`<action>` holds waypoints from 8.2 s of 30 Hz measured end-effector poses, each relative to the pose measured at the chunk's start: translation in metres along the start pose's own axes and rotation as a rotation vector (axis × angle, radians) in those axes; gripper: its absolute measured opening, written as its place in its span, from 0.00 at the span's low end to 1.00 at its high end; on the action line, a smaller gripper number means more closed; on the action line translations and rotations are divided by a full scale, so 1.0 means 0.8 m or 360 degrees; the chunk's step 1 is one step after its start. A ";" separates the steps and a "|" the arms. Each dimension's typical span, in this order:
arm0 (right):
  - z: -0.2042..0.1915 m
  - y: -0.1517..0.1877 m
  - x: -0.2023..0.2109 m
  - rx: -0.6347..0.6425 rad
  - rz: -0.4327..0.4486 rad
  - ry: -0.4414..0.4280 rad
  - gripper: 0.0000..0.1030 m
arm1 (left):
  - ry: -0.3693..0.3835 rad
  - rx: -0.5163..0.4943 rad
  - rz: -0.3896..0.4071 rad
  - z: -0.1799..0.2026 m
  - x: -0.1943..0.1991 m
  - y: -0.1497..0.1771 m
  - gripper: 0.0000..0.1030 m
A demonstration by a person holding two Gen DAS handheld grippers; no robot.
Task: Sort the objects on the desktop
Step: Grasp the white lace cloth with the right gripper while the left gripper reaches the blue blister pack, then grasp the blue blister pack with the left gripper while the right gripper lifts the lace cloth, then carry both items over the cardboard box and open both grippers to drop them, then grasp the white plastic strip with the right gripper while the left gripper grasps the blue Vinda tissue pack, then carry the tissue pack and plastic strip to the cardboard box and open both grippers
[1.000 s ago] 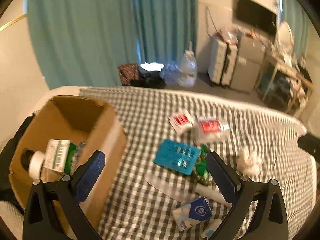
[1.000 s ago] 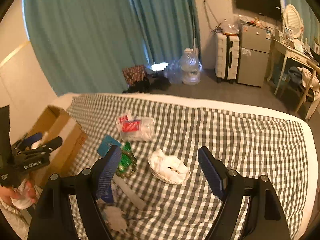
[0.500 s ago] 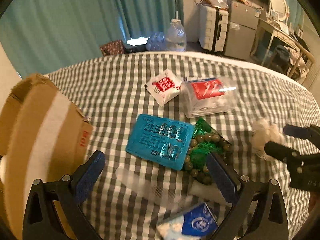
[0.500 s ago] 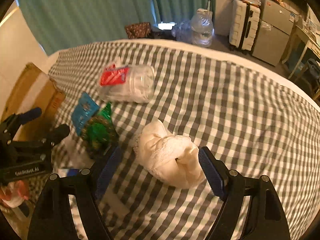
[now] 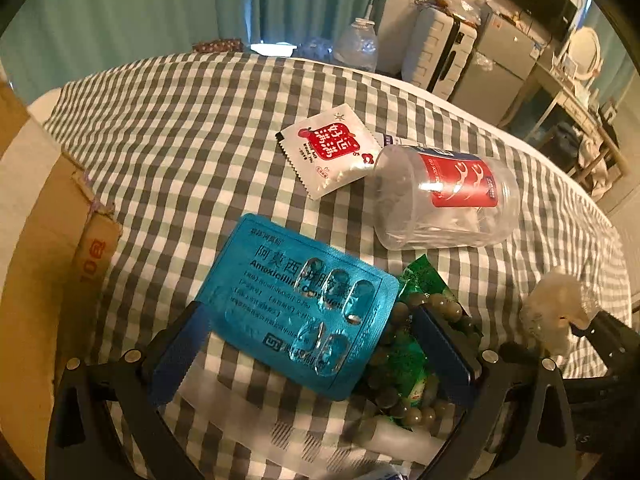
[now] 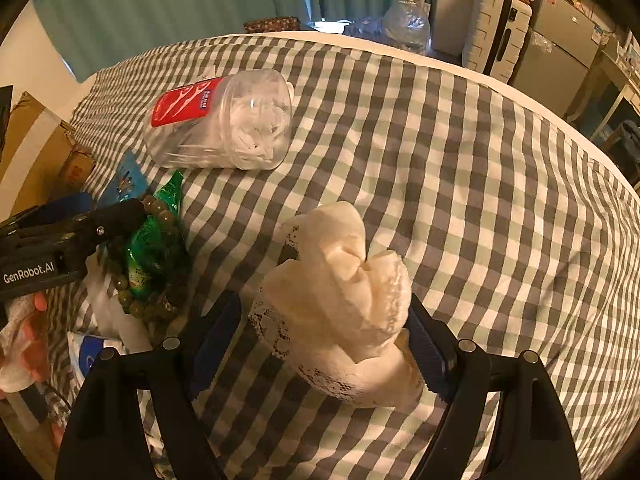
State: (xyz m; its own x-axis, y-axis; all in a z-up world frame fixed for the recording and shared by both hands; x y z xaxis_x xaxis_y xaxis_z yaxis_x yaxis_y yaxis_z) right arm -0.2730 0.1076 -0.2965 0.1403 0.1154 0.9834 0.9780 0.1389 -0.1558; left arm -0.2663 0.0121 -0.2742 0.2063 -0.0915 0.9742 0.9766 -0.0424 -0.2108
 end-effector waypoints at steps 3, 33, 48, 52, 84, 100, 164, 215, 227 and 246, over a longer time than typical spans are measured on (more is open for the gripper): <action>0.000 0.000 -0.001 0.0005 0.0001 -0.0003 0.80 | -0.0029 0.0001 0.0009 0.000 0.000 -0.004 1.00; 0.002 -0.002 0.010 -0.0065 -0.0027 -0.0016 0.36 | 0.0222 0.0424 -0.0210 -0.075 0.010 0.017 0.81; -0.006 -0.002 -0.003 0.0042 -0.0022 0.0121 0.38 | 0.0523 0.1073 -0.0287 -0.127 0.004 0.041 0.92; -0.007 -0.001 -0.004 0.0028 -0.0024 0.0104 0.36 | 0.0410 0.0897 -0.0190 -0.117 0.014 0.034 0.82; -0.010 0.024 0.029 -0.0041 0.0043 0.0013 0.11 | 0.0588 0.0429 0.0050 -0.044 0.036 -0.011 0.08; -0.041 0.065 0.171 -0.0007 0.0368 -0.0118 0.11 | 0.0244 -0.0118 0.0455 0.023 0.233 0.019 0.08; -0.061 0.047 0.221 0.0211 0.0567 0.0059 0.76 | -0.0148 0.0108 0.0384 -0.102 0.266 0.086 1.00; -0.065 0.067 0.033 0.0214 -0.0096 -0.0125 0.19 | -0.0411 -0.1197 -0.0083 0.064 0.023 0.166 0.84; -0.042 0.068 0.120 0.0089 0.0246 -0.0085 0.19 | -0.0305 -0.0929 0.0047 0.072 0.086 0.135 0.51; -0.176 0.043 0.290 0.0348 0.0727 -0.0324 0.19 | -0.0193 0.0226 0.0535 -0.111 0.295 0.072 0.51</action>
State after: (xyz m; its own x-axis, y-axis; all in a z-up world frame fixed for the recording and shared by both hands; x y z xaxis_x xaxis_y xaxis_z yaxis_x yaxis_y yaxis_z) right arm -0.1853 0.0007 -0.0608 0.4892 0.3972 0.7765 0.7665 0.2290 -0.6000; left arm -0.1668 -0.1000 -0.0637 0.5140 0.0418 0.8568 0.8501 0.1089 -0.5153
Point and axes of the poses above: each gripper's, at about its wrist camera, not at the fingertips, and x roughly against the way its jaws point, z to its right, y to its underside, the point moved 9 cm from there along -x, roughly the way its jaws point, and after that the axes turned 15 degrees about -z, right-handed, at the moved point
